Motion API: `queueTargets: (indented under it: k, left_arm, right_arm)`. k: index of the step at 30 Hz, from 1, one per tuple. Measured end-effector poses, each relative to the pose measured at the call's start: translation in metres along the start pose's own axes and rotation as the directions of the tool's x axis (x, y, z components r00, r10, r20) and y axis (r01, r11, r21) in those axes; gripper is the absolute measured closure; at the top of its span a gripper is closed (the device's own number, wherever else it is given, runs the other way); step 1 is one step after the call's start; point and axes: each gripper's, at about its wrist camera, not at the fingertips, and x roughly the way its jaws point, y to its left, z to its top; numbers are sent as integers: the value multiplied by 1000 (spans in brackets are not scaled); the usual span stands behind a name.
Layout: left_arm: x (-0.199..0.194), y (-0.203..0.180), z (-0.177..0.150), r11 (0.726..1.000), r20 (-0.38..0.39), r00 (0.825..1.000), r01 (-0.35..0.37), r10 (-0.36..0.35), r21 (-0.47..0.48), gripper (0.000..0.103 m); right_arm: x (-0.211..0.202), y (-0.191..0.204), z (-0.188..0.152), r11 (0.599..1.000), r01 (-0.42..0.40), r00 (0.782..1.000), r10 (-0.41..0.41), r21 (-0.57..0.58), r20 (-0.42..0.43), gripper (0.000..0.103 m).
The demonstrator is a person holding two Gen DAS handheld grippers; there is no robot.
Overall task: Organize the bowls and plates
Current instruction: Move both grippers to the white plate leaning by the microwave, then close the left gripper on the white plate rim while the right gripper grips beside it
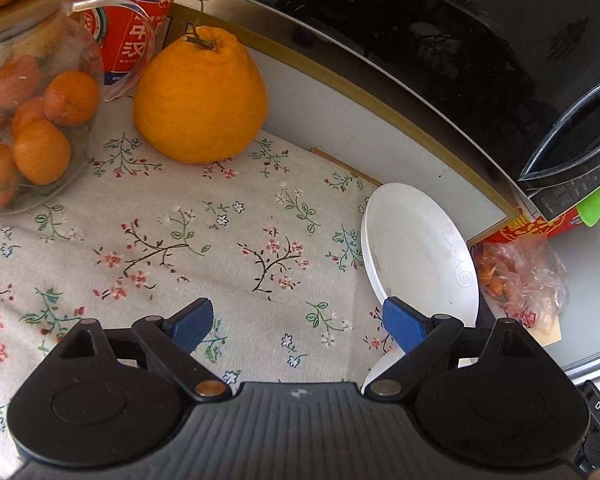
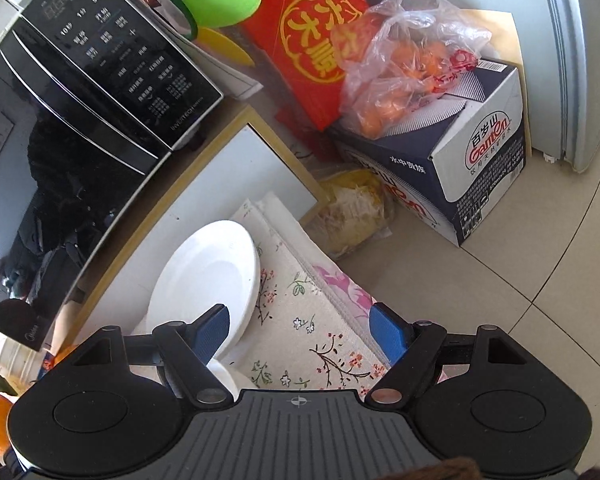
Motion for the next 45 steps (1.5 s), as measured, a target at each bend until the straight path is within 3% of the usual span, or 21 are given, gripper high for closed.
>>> queueTargets:
  k: [4,7,11,15,24,26,28,30,33,45]
  left_arm:
    - [16,-10,7,999,-9,999,47,-47,-26,21]
    - [23,-27,12,997,-6,997,71,-71,14,22]
    - [34,-44,18,996,-15,999,52,-51,72,28]
    - [52,-43,20,999,-43,999,14,-12,44,43]
    - [65,-51,17,995,-4,1000,-13,13,100,65]
    - [69,-54,18,993,-6,1000,-4,5,114,73]
    - [70,-56,18,993,-14,1000,-1,3,122,88]
    - [70,-56,18,992,-17,1000,16,-14,126,93]
    - [69,-58,17,990,-6,1000,6,-5,144,93]
    - [54,-66,17,989,29,999,14,-19,148,95]
  right_arm:
    - [14,10,6,999,-42,999,42,15,-18,25]
    - [25,22,9,996,-86,996,86,-10,-30,25]
    - [45,27,7,998,-65,995,66,15,-80,30]
    - [57,30,3,998,-53,993,56,25,-107,36]
    - [75,33,0,998,-34,990,40,46,-135,57]
    - [76,34,0,998,-29,991,36,52,-129,62]
    - [78,35,0,998,-33,992,40,55,-124,71]
    - [84,35,-1,997,-44,989,51,57,-140,80]
    - [87,36,-4,998,-51,988,57,48,-143,91]
    - [74,37,-2,996,-76,987,83,56,-134,90]
